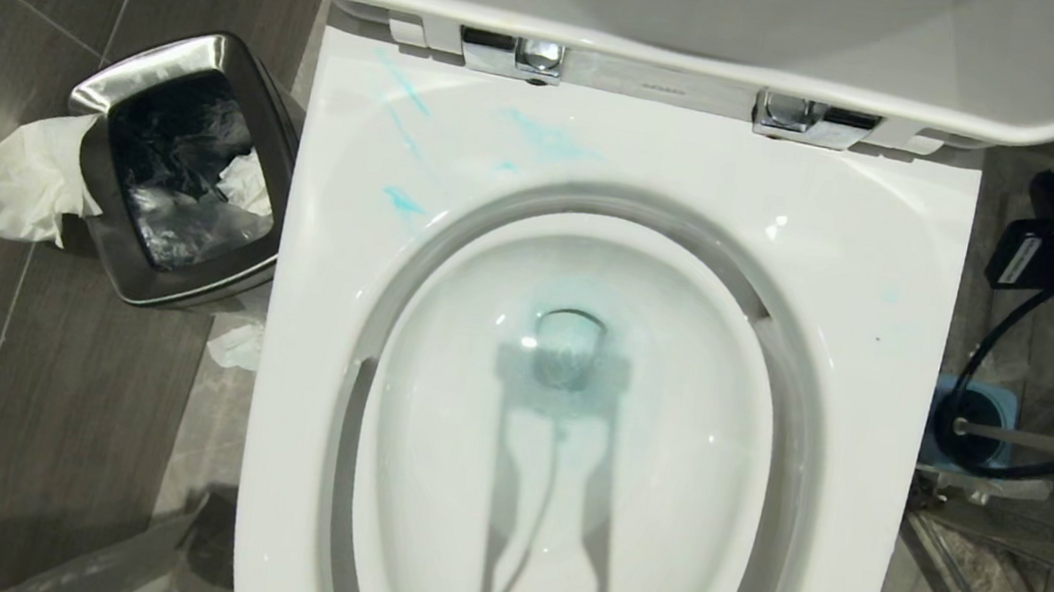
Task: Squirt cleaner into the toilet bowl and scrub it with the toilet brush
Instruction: Scrub the toilet bowl
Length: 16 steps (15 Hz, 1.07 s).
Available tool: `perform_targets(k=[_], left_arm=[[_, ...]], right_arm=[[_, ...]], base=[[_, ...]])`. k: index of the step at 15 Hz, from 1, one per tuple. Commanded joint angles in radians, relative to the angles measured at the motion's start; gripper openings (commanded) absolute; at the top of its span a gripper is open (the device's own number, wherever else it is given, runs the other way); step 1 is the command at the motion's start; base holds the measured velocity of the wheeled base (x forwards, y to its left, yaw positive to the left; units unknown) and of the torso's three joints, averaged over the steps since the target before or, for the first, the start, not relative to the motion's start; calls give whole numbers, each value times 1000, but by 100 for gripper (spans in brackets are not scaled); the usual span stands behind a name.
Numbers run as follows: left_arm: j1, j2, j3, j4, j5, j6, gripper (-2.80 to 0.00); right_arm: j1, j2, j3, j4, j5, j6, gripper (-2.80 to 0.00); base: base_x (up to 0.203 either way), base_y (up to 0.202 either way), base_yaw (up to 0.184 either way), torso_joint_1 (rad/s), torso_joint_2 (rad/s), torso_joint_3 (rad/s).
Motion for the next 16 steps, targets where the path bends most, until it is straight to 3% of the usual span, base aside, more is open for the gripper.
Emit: perform_targets(k=[1, 5, 7, 11, 12, 14, 16], left_arm=[[0, 0, 2, 0, 0, -1, -280], [0, 0, 2, 0, 0, -1, -280], [0, 0, 2, 0, 0, -1, -280], [0, 1, 2, 0, 0, -1, -280], [0, 0, 2, 0, 0, -1, -280], [0, 0, 2, 0, 0, -1, -280], [0, 1, 2, 0, 0, -1, -280]], right_arm=[[0, -129, 1, 143, -13, -4, -280], [0, -330, -5, 481, -31, -5, -280], [0, -362, -70, 585, -39, -1, -280], [29, -465, -199, 1020, -41, 6, -280], [60, -488, -204, 1060, -41, 12, -280], [66, -515, -190, 1079, 15, 51, -280], [10, -569, -153, 1091, 174, 55, -280]], base=[[0, 0, 0, 0, 0, 0], [0, 0, 0, 0, 0, 0], [0, 0, 0, 0, 0, 0], [0, 0, 0, 0, 0, 0], [0, 0, 0, 0, 0, 0], [0, 0, 0, 0, 0, 0], [0, 0, 0, 0, 0, 0]])
